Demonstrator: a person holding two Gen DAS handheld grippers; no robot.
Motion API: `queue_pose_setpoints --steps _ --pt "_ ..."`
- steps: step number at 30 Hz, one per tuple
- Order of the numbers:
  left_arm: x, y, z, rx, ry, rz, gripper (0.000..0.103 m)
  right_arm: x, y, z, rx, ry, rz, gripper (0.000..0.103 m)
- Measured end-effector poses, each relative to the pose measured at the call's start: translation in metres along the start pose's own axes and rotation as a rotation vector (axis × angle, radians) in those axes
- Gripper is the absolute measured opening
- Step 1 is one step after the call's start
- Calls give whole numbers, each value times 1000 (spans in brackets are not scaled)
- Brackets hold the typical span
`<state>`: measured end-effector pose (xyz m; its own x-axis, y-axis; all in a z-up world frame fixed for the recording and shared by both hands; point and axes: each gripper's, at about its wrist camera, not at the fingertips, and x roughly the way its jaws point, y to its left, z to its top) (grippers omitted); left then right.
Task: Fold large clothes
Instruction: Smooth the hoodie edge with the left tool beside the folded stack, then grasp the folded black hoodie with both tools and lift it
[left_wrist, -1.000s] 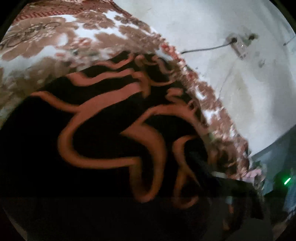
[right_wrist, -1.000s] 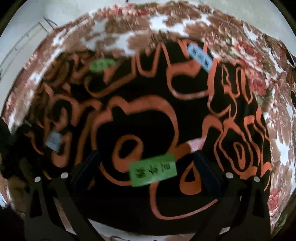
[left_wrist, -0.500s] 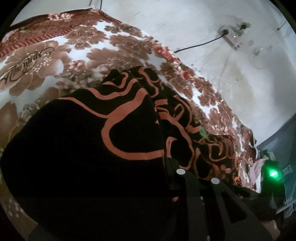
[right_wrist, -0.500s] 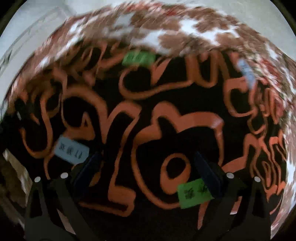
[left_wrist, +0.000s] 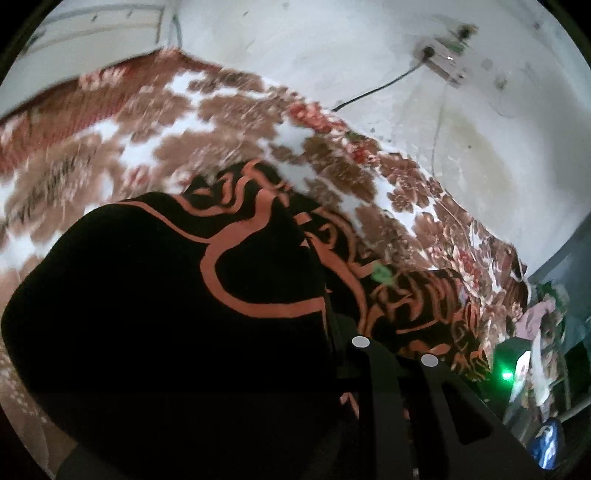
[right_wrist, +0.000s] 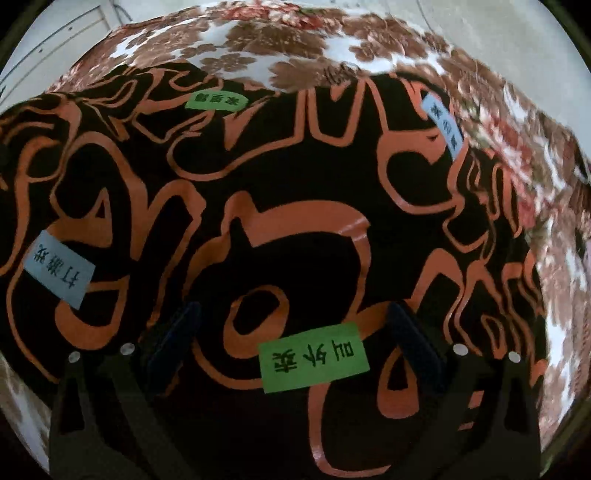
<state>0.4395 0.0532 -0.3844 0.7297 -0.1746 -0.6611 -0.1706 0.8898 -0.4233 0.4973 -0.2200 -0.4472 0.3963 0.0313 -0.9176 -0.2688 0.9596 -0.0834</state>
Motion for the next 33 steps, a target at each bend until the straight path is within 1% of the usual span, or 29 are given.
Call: queue_pose_setpoints --steps 3,4,6,7,8,9,10,11,13,14,15,16,17,18,20,22,23,25,27,29,30,32,33 --pt "-10 -36 8 53 -22 31 18 -2 -3 6 -10 30 16 99" --pt "-12 -44 9 65 -28 40 18 -10 -9 8 -11 35 49 98" --pt "-18 -64 13 109 -45 65 18 -34 -20 6 21 -9 86 98" --pt "-21 -72 15 130 -50 77 18 -48 -30 1 35 -39 77 98" --pt "-23 -79 16 146 -52 85 18 -50 -33 -2 42 -36 88 98" --pt "-25 -91 18 187 -57 104 18 -42 -33 -5 44 0 121 98" --pt "-26 -100 19 218 -60 117 18 -25 -28 -10 49 70 169 99" --pt "-26 -109 20 253 -58 126 18 -17 -26 -13 64 67 169 99" --pt "-24 -133 20 309 -40 137 18 -13 -22 -16 64 21 142 99" --pt "-23 -142 19 335 -39 146 18 -13 -24 -15 70 18 152 99" --pt "-22 -160 17 405 -56 174 18 -16 -29 -16 79 12 177 98" --pt "-22 -177 14 476 -82 194 18 -21 -38 -18 94 0 215 97" --pt "-23 -196 11 538 -104 194 18 -29 -56 -21 128 -8 264 97" --pt "-22 -211 9 576 -112 191 18 -39 -78 -25 169 -15 277 97" --pt "-18 -242 1 648 -114 190 18 -51 -122 -35 227 -20 257 97" --pt "-9 -280 -18 750 -112 197 18 -61 -168 -48 281 -18 254 97" --pt "-5 -292 -27 789 -111 198 18 -66 -197 -54 319 -25 261 97" --pt "5 -326 -56 912 -103 209 18 -74 -248 -59 367 -27 234 97" --pt "23 -355 -98 1078 -81 231 18 -84 -288 -55 386 -46 205 97" --pt "44 -371 -136 1216 -46 264 18 -96 -324 -50 395 -74 181 97" --pt "60 -376 -167 1311 -27 295 18 -100 -334 -52 399 -79 182 98" --pt "89 -373 -223 1482 -4 357 19 -103 -357 -52 414 -69 198 98" --pt "97 -369 -241 1540 1 376 19 -103 -360 -52 420 -61 216 98"
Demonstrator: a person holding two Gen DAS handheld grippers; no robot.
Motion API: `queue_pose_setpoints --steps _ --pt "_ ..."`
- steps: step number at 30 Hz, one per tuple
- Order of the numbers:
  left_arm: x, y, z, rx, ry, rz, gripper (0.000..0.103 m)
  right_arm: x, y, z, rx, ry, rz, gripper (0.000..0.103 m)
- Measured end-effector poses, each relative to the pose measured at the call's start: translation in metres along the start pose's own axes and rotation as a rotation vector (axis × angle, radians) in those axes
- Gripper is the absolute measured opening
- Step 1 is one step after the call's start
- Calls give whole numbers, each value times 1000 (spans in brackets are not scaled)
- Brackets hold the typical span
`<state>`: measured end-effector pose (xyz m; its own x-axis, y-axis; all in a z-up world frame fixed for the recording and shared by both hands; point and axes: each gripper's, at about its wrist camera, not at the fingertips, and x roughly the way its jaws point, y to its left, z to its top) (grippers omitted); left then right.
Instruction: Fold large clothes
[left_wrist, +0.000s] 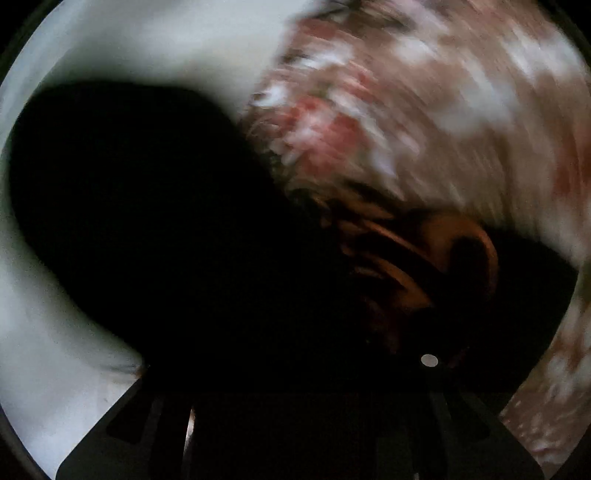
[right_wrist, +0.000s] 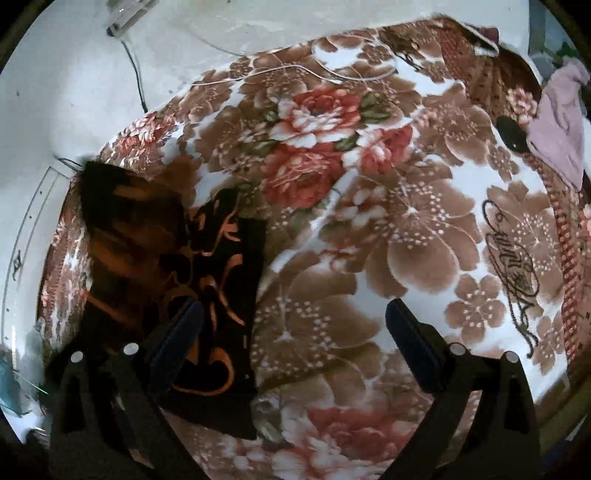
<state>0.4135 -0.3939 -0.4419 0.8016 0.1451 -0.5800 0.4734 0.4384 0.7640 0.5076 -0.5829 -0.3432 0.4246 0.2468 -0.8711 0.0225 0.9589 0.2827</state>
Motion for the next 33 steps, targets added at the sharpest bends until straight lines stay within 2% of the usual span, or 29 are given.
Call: queue_pose_setpoints --steps 2,4,8,10,13,16,22,23,25,26,27,29,33 --pt "4 -39 -8 124 -10 38 19 3 -7 1 23 37 77 98" --pt "1 -54 -10 169 -35 67 19 7 -6 0 75 74 215 98" --pt "0 -53 -15 177 -48 73 19 21 10 -4 176 163 485 98" --pt "1 -50 -16 174 -51 75 19 33 19 -2 203 205 563 98" --pt "-2 -46 -17 150 -74 73 19 58 35 1 180 272 564 98" --pt "-5 -43 -21 125 -124 55 19 87 50 -2 141 377 561 98" --pt "-19 -37 -39 124 -198 27 19 107 79 -9 40 453 594 98" --pt "-22 -36 -42 126 -210 21 19 109 81 -9 32 459 592 94" --pt "-27 -33 -49 130 -238 12 19 119 84 -10 21 487 580 66" --pt "-27 -32 -50 133 -240 13 19 123 84 -12 12 501 545 28" --pt "-31 -36 -50 135 -242 15 19 126 84 -13 -7 508 497 13" --pt "-33 -34 -50 129 -251 9 19 124 77 -12 8 505 520 12" --pt "-46 -37 -40 161 -288 47 19 99 67 -4 -19 476 494 9"
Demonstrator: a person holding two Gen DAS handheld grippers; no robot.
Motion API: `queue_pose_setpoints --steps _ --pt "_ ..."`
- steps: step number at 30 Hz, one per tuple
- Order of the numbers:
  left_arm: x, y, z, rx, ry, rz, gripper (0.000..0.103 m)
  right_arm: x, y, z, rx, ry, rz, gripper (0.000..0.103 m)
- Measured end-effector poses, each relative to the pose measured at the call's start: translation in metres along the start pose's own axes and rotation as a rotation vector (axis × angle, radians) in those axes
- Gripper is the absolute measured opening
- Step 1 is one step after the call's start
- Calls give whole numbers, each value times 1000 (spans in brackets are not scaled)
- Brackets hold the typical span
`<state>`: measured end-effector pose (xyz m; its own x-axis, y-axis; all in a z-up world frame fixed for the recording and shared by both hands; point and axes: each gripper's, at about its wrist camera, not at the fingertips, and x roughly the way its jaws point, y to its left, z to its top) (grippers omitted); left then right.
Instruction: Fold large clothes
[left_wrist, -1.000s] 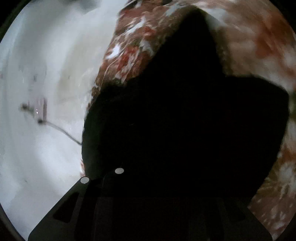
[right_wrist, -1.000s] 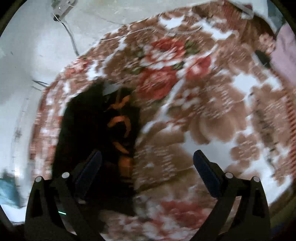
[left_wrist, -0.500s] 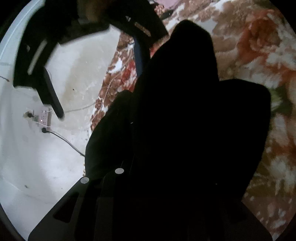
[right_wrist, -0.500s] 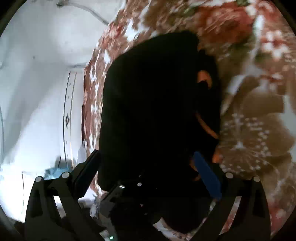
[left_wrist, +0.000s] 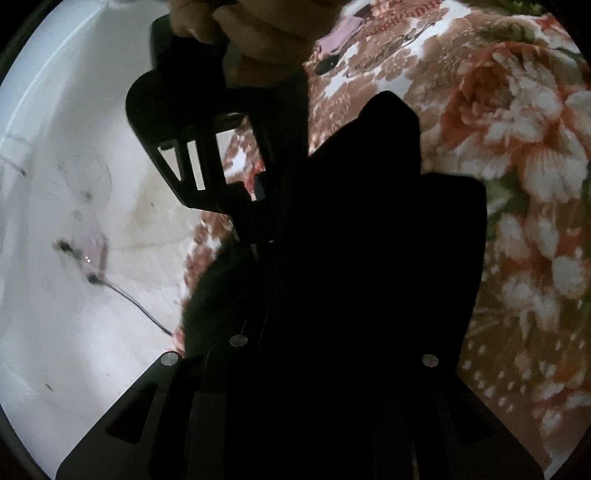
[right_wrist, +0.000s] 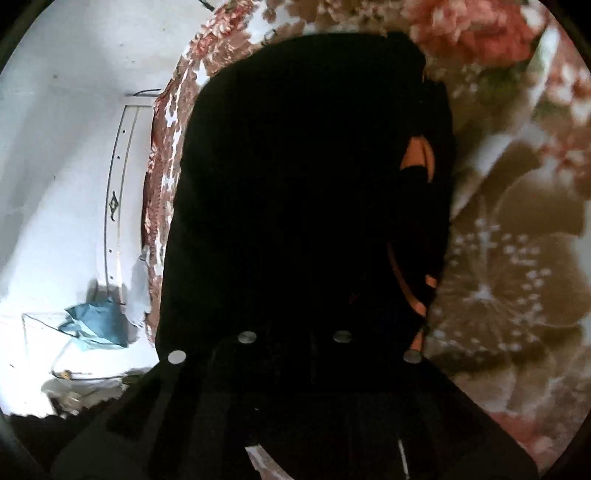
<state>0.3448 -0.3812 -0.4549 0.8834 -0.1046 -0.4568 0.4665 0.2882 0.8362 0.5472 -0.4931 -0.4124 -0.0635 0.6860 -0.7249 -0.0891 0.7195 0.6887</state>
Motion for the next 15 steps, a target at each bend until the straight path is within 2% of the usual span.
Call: queue_pose_setpoints --steps 2,4,5,7,9,11,13,14,15 --pt "-7 5 10 -5 -19 7 22 -19 9 -5 -34 -15 -33 9" --pt "-11 3 21 25 0 3 33 -35 13 -8 -49 -31 -72 9" --pt "-12 -5 22 50 9 2 40 -35 9 -8 -53 -31 -119 9" --pt "-15 -19 17 51 20 -38 42 -19 -17 -8 -22 -9 -169 9" --pt "-19 -34 7 83 42 -55 42 -6 -49 -9 23 -1 -182 9" --pt "-32 -40 -4 96 21 -68 42 2 -67 -14 38 -10 -209 11" --pt "-53 -39 -16 93 -5 -85 42 -3 -70 -23 18 -26 -290 16" --pt "-64 -35 -21 81 -18 -104 46 -7 -67 -28 10 -39 -320 20" --pt "-78 -26 -26 39 -30 -140 65 -9 -65 -33 -4 -41 -344 23"
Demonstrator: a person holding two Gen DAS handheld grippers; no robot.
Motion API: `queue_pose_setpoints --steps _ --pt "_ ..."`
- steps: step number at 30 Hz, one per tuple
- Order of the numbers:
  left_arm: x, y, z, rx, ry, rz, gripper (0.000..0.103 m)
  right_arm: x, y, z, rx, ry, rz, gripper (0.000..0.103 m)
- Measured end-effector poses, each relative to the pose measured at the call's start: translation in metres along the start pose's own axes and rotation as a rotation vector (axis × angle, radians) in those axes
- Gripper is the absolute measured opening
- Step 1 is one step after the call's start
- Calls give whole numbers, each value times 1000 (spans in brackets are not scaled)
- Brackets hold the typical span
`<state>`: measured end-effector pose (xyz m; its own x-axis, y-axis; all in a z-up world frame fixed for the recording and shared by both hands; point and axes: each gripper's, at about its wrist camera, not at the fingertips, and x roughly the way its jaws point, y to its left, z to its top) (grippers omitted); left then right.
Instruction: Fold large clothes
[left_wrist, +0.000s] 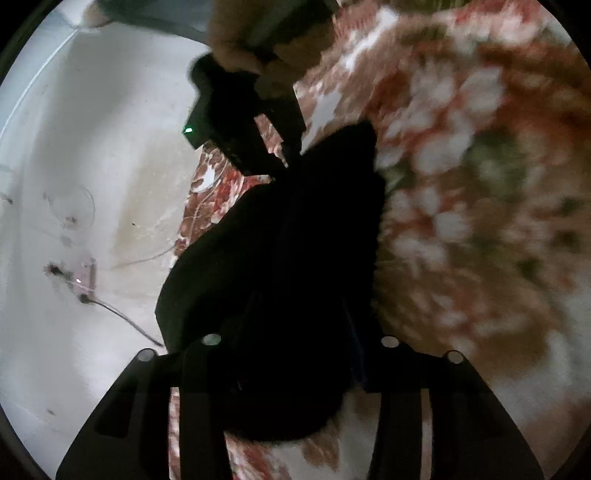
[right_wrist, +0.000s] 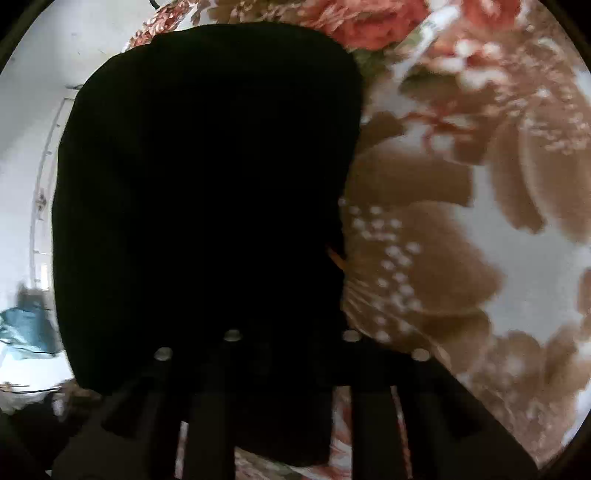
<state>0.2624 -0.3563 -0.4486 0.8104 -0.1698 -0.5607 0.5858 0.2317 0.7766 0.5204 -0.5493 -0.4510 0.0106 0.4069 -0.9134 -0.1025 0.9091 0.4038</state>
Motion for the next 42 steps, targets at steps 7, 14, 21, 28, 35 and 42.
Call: queue_pose_setpoints --steps 7,14,21,28,35,42 --pt "-35 94 -28 -357 25 -79 91 -36 47 2 -101 -30 -129 73" --pt "24 190 -65 -886 80 -173 98 -93 109 47 -119 -296 -267 98" --pt "99 165 -89 -1010 97 -320 99 1 129 111 -224 -293 -518 98" --pt "103 141 -115 -1017 99 -324 99 26 89 101 -217 -295 -440 98" --pt "103 154 -117 -1029 148 -350 99 0 78 72 -221 -349 -502 98" --pt "105 241 -121 -1189 98 -300 98 -54 119 24 -179 -432 -388 98"
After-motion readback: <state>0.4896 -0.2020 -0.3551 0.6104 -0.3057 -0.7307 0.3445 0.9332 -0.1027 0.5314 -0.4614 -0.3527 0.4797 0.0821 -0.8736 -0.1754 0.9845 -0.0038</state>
